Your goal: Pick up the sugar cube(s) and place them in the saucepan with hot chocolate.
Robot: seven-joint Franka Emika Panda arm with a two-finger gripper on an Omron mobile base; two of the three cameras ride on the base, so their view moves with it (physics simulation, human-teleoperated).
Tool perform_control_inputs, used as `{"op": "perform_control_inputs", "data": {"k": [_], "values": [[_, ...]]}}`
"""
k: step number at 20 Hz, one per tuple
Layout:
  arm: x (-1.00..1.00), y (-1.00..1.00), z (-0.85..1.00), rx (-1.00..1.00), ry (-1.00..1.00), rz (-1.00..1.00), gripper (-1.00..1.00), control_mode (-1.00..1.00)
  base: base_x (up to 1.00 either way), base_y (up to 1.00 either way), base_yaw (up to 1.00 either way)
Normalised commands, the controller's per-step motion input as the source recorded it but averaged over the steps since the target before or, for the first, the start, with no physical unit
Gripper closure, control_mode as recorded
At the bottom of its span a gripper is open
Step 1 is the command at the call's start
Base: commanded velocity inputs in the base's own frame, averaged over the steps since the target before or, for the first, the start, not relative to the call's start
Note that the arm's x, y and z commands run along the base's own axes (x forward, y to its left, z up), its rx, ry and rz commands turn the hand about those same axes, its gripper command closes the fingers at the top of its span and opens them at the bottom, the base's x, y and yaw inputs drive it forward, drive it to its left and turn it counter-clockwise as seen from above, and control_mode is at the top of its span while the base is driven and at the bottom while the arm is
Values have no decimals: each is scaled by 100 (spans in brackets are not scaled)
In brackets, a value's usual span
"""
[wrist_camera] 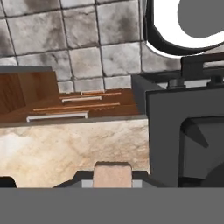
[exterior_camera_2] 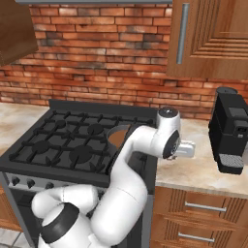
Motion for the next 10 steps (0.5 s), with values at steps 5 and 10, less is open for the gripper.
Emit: {"op": "perform_control_inputs", "data": {"k": [5,10], "values": [[-3,75,52,-12,0,-5,100,-100,0,0,0],[0,95,34,-9,-2,-6,100,-100,0,0,0]]}}
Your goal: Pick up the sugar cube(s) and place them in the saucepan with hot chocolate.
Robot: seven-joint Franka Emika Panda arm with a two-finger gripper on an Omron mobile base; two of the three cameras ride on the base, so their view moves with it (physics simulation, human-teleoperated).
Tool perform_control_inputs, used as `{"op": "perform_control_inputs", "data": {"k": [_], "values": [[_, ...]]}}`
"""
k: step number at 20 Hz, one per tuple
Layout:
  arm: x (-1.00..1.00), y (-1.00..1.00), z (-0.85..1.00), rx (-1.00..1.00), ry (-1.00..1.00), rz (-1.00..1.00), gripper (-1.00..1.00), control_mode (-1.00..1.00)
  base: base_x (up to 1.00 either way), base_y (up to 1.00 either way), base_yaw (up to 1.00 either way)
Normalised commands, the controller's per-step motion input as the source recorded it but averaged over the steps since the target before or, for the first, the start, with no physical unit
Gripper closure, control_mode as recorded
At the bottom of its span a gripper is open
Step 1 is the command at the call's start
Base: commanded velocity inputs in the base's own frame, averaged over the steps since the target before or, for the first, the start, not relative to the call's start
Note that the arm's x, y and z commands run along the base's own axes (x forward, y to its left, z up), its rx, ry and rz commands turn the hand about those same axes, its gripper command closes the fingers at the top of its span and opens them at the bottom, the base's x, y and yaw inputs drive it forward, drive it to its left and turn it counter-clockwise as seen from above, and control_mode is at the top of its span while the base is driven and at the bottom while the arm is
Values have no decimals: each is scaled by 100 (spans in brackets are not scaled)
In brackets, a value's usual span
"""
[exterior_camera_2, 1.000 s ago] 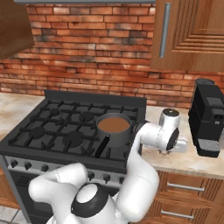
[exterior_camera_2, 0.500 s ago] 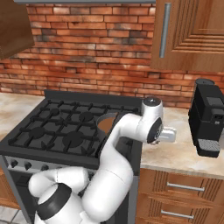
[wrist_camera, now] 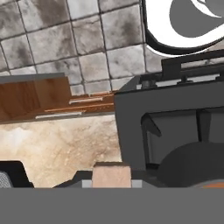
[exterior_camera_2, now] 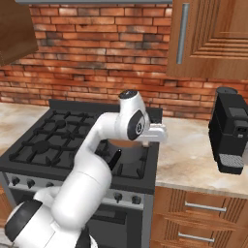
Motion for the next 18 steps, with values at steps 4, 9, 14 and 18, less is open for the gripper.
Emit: {"op": "perform_control_inputs", "data": {"k": [4,9,14,18], "values": [[0,65,44,-2,-8,-10,100,-100,0,0,0],[0,32,44,6,-2,-13,100,-100,0,0,0],[6,47,18,17,0,-8,100,-100,0,0,0],[15,38,2,19,0,0,100,-100,0,0,0]]}}
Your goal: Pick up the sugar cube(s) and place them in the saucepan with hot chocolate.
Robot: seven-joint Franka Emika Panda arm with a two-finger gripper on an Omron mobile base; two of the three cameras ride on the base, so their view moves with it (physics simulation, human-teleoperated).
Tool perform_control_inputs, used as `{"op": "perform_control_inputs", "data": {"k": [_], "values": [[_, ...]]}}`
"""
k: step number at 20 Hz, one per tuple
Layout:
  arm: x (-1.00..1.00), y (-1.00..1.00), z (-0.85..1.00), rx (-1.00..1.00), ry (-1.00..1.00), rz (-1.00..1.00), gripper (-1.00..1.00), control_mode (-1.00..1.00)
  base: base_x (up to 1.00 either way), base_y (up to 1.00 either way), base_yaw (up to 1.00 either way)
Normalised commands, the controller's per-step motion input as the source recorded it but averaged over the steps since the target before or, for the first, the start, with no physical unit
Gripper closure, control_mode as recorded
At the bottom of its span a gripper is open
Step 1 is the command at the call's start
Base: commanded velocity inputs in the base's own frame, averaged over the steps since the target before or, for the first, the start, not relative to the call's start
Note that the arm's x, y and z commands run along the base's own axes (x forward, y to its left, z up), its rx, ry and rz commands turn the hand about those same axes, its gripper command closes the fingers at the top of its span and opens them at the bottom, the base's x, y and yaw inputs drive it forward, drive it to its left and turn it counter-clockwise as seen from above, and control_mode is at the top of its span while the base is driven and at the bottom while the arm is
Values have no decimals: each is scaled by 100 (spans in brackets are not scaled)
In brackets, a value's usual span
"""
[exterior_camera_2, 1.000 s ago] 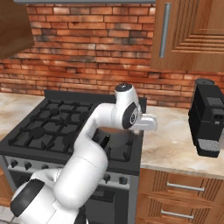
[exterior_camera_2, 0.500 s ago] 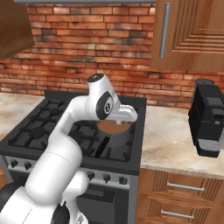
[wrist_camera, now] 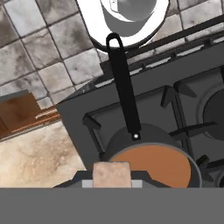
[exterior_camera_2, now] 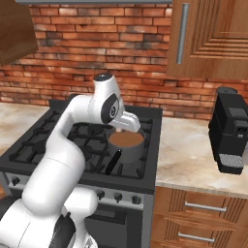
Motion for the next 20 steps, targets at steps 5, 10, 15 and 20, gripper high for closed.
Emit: {"op": "perform_control_inputs", "data": {"k": [5,10,15,20], "values": [[21,26,-5,4,0,0,100,-100,0,0,0],[48,11,-23,-3,7,0,100,-100,0,0,0],[61,6,-15,-2,15,0,100,-100,0,0,0],[48,0,-23,0,25,0,100,-100,0,0,0]]}}
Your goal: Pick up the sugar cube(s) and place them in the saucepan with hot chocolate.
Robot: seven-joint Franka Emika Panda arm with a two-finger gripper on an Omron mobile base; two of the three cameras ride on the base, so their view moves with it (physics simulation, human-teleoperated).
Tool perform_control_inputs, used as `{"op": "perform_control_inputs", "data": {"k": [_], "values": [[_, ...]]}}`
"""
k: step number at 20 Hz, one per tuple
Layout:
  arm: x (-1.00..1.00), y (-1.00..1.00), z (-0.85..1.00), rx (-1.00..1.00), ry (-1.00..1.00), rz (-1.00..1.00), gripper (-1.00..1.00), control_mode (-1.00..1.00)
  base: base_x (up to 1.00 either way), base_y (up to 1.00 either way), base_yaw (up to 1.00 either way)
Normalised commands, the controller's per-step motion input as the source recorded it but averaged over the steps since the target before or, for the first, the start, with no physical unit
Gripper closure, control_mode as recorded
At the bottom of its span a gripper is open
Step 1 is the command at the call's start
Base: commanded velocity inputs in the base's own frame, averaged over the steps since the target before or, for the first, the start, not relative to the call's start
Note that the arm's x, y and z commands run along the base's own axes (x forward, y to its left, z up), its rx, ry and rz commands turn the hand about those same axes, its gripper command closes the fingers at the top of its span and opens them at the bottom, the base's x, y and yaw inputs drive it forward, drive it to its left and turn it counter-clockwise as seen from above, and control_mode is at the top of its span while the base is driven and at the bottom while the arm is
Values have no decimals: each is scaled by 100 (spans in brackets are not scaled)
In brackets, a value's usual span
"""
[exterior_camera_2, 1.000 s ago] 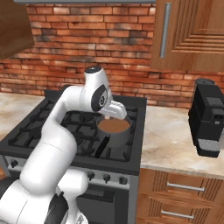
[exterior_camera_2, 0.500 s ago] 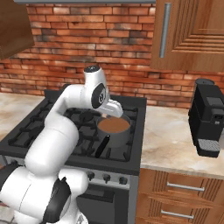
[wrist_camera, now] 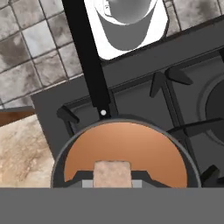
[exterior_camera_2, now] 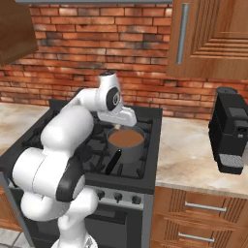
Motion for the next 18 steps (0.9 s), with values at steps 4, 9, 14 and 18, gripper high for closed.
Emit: {"op": "perform_control_inputs", "data": {"k": [4,9,14,18], "values": [[23,0,-31,0,26,0,100,-100,0,0,0],[0,0,-32,4,15,0,100,-100,0,0,0],[0,-6,-42,12,1,0,100,-100,0,0,0],[0,-10,-44,11,1,0,100,-100,0,0,0]]}}
